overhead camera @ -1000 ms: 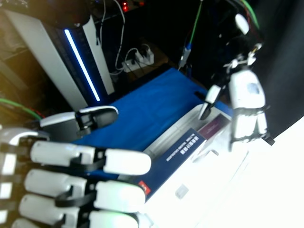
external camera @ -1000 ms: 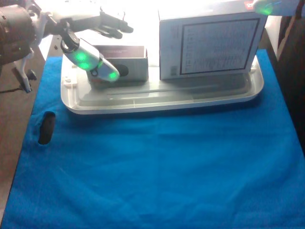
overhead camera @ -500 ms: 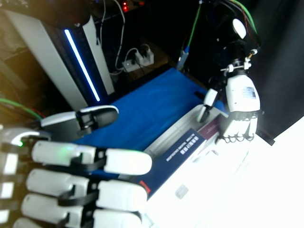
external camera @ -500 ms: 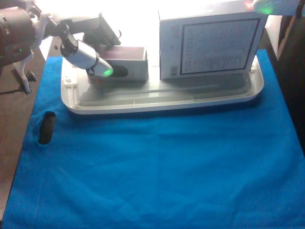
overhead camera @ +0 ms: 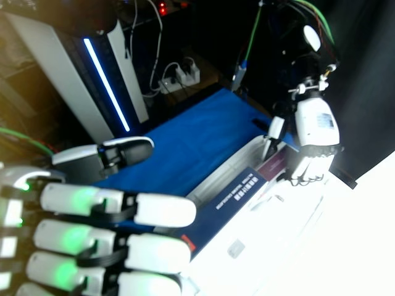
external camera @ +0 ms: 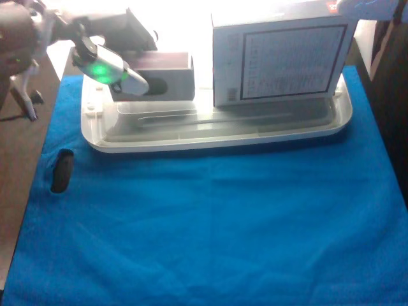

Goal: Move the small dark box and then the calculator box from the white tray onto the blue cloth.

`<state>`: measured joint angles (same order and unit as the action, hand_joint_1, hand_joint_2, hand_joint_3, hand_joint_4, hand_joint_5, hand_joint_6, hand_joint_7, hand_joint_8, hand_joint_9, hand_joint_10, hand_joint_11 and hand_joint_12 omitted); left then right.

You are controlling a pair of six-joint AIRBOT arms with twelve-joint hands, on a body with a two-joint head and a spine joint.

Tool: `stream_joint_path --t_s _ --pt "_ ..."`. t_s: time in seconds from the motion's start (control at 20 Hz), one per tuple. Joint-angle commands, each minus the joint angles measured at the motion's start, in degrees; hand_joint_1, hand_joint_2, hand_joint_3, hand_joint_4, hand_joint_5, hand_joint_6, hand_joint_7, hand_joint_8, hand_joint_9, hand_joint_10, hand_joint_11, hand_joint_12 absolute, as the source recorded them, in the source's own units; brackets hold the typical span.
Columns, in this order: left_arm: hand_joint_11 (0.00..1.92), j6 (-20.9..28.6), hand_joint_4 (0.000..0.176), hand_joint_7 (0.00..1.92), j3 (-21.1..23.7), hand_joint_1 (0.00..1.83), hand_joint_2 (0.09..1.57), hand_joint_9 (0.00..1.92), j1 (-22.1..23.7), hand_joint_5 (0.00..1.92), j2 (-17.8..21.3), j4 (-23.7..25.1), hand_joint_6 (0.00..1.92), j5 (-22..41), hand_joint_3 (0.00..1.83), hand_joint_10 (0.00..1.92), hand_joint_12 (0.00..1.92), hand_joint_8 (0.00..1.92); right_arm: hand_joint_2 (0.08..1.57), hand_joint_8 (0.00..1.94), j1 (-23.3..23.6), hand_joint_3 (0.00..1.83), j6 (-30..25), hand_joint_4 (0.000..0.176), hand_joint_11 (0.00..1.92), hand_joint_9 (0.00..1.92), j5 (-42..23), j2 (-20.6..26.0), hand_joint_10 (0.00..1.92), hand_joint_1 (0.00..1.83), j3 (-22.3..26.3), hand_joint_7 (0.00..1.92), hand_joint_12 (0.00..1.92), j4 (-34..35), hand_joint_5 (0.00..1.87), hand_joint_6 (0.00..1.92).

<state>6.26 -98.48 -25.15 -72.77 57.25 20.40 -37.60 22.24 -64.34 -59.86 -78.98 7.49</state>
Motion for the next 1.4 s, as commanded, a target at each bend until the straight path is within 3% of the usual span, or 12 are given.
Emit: stream_joint_path --t_s 0.0,0.1,0.15,0.2,0.3,0.35,0.4,0.55,0.7,0.95,1.05,1.35 --pt "0.34 1.11 0.0 0.74 0.35 1.2 1.16 0.55 1.33 1.0 0.89 -1.9 0.87 4.62 0.0 1.17 1.62 1.39 0.63 0.01 0.91 0.01 -0.63 0.0 0.01 0.24 -6.52 -0.15 0.01 0.81 -0.45 0.27 0.52 0.97 0.31 0.0" --pt "0.28 1.11 0.0 0.78 3.54 1.22 1.15 0.63 2.47 1.05 3.67 -0.9 0.83 7.01 0.0 0.67 1.34 1.34 0.64 0.0 0.91 0.01 -0.63 0.0 0.01 0.23 -6.52 -0.17 0.0 0.8 -0.51 0.27 0.52 1.0 0.31 0.0" --pt "0.24 1.11 0.008 0.73 5.12 1.12 1.1 0.63 2.79 1.04 5.14 -0.66 0.88 8.04 0.0 0.61 1.36 0.82 0.64 0.0 0.91 0.01 -0.63 0.0 0.0 0.23 -6.52 -0.19 0.0 0.81 -0.51 0.27 0.49 1.01 0.31 0.0" --pt "0.28 1.11 0.0 0.75 7.07 1.23 1.15 0.64 2.93 1.08 6.96 -0.12 0.77 9.25 0.0 0.66 1.41 1.35 0.62 0.0 0.9 0.0 -0.63 0.0 0.01 0.23 -6.52 -0.2 0.0 0.79 -0.49 0.27 0.49 1.01 0.32 0.01" --pt "0.23 1.11 0.0 0.75 10.44 1.22 1.15 0.62 2.88 1.07 10.15 1.18 0.84 10.5 0.0 0.67 1.44 1.32 0.62 0.0 0.9 0.0 -0.63 0.0 0.0 0.23 -6.52 -0.33 0.0 0.79 -0.49 0.28 0.49 1.02 0.33 0.01" --pt "0.19 1.11 0.0 0.72 11.93 1.12 1.11 0.59 2.85 1.02 11.37 1.61 0.91 11.29 0.0 0.74 1.52 0.86 0.62 0.0 0.9 0.0 -0.63 0.0 0.0 0.21 -6.52 -0.34 0.0 0.81 -0.49 0.28 0.46 1.07 0.34 0.01" --pt "0.26 1.11 0.0 0.82 13.38 1.2 1.13 0.62 2.85 1.04 12.69 1.95 0.8 12.22 0.0 0.96 1.67 1.21 0.63 0.0 0.88 0.0 -0.63 0.0 0.0 0.19 -6.52 -0.33 0.01 0.82 -0.48 0.27 0.39 1.15 0.34 0.0" --pt "0.54 1.09 0.0 0.74 17.48 1.16 1.06 0.6 2.84 1.1 16.29 3.91 0.77 13.83 0.0 1.64 1.91 1.34 0.63 0.0 0.72 0.0 -0.66 0.0 0.0 0.19 -6.52 -0.37 0.0 0.81 -0.4 0.27 0.45 1.15 0.3 0.0" --pt "0.63 1.03 0.0 0.9 21.18 1.26 1.11 0.74 2.56 1.13 19.48 5.02 0.48 15.34 0.0 1.51 1.84 1.37 0.59 0.0 0.71 0.0 -0.76 0.0 0.0 0.21 -6.52 -0.4 0.0 0.84 -0.37 0.28 0.46 1.14 0.3 0.0" --pt "0.63 -0.43 0.0 0.98 26.37 1.27 1.09 0.82 0.34 1.12 22.61 5.58 0.53 17.84 0.0 1.34 1.7 1.24 0.64 0.0 0.67 0.0 -0.91 0.0 0.0 0.15 -6.52 -0.4 0.0 0.84 -0.4 0.18 0.41 1.15 0.27 0.0" --pt "0.77 -0.43 0.0 1.11 27.78 1.27 1.05 1.01 -1.06 1.17 22.81 6.78 0.48 17.97 0.0 0.99 1.42 1.0 0.64 0.0 0.67 0.0 -0.91 0.0 0.0 0.18 -6.52 -0.43 0.01 0.85 -0.4 0.22 0.45 1.15 0.28 0.0" --pt "0.63 -0.4 0.011 1.22 28.05 1.27 1.0 0.97 -4.37 1.33 19.37 9.55 0.27 17.52 0.0 0.55 1.18 0.7 0.61 0.01 0.68 0.0 -0.92 0.0 0.0 0.18 -6.52 -0.54 0.0 0.85 -0.41 0.22 0.4 1.15 0.24 0.0"
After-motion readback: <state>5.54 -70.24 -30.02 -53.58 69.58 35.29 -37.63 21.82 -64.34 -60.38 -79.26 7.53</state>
